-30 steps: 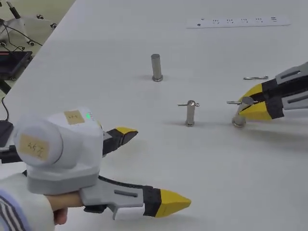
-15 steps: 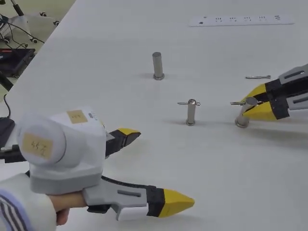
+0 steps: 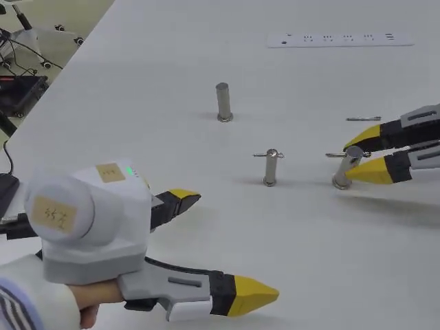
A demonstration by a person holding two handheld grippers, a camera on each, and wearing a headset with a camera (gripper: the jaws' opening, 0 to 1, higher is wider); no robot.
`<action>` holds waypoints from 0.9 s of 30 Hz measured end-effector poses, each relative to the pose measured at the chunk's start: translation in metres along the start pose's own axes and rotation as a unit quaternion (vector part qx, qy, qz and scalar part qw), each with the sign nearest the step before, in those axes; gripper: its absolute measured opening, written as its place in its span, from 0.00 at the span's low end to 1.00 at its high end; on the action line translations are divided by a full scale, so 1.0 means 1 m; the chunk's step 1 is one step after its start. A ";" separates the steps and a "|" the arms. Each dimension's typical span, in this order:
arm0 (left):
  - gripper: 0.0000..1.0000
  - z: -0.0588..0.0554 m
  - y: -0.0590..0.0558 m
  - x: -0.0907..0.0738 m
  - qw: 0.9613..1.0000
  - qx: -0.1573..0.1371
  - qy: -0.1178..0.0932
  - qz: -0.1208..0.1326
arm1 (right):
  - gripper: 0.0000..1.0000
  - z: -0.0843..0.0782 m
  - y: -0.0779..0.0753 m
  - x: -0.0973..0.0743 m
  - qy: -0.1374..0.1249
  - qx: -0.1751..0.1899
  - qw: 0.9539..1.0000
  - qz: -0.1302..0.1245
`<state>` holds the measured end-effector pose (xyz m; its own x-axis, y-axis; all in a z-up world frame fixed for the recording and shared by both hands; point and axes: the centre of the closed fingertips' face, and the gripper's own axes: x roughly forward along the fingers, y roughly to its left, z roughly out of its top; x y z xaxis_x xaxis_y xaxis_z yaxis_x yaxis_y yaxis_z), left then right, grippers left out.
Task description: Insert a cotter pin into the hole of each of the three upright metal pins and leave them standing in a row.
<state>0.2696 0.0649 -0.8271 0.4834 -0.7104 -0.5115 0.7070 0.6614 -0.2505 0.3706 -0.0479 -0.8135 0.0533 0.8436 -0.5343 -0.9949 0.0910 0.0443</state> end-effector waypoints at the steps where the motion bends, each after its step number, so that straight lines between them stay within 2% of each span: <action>1: 0.98 0.001 0.000 0.000 1.000 0.000 -0.001 0.000 | 0.28 0.005 0.001 -0.003 -0.007 0.011 1.000 -0.010; 3: 0.98 0.003 0.000 -0.002 1.000 0.000 -0.005 0.000 | 0.32 0.017 0.003 -0.010 -0.031 0.035 0.999 -0.027; 5: 0.98 0.005 0.000 -0.004 1.000 -0.003 -0.009 -0.002 | 0.37 0.031 0.007 -0.018 -0.056 0.041 0.997 -0.045; 7: 0.98 0.007 -0.001 -0.006 1.000 -0.004 -0.014 -0.002 | 0.38 0.034 0.013 -0.024 -0.055 0.036 0.996 -0.055; 11: 0.99 0.012 -0.003 -0.010 1.000 -0.003 -0.024 -0.003 | 0.45 0.034 0.023 -0.032 -0.055 0.052 0.994 -0.075; 17: 0.99 0.017 -0.002 -0.016 1.000 0.003 -0.029 0.000 | 0.52 0.033 0.034 -0.042 -0.064 0.083 0.988 -0.114; 19: 0.99 0.019 -0.001 -0.018 1.000 0.005 -0.031 0.001 | 0.52 0.034 0.035 -0.046 -0.082 0.093 0.984 -0.132; 21: 0.99 0.021 -0.001 -0.020 0.999 0.001 -0.034 0.000 | 0.54 0.035 0.040 -0.049 -0.094 0.115 0.980 -0.134; 24: 0.99 0.024 0.001 -0.022 0.999 0.001 -0.034 -0.002 | 0.62 0.031 0.042 -0.054 -0.096 0.120 0.977 -0.146; 27: 0.97 0.028 0.003 -0.024 0.999 0.004 -0.036 -0.002 | 0.68 0.023 0.043 -0.060 -0.100 0.148 0.971 -0.160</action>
<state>0.2744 0.0769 -0.7922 0.5168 -0.7286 -0.4495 0.7131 0.6569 -0.2449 0.3270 -0.0821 -0.7601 0.4006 0.8304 -0.3873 -0.8577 0.4885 0.1603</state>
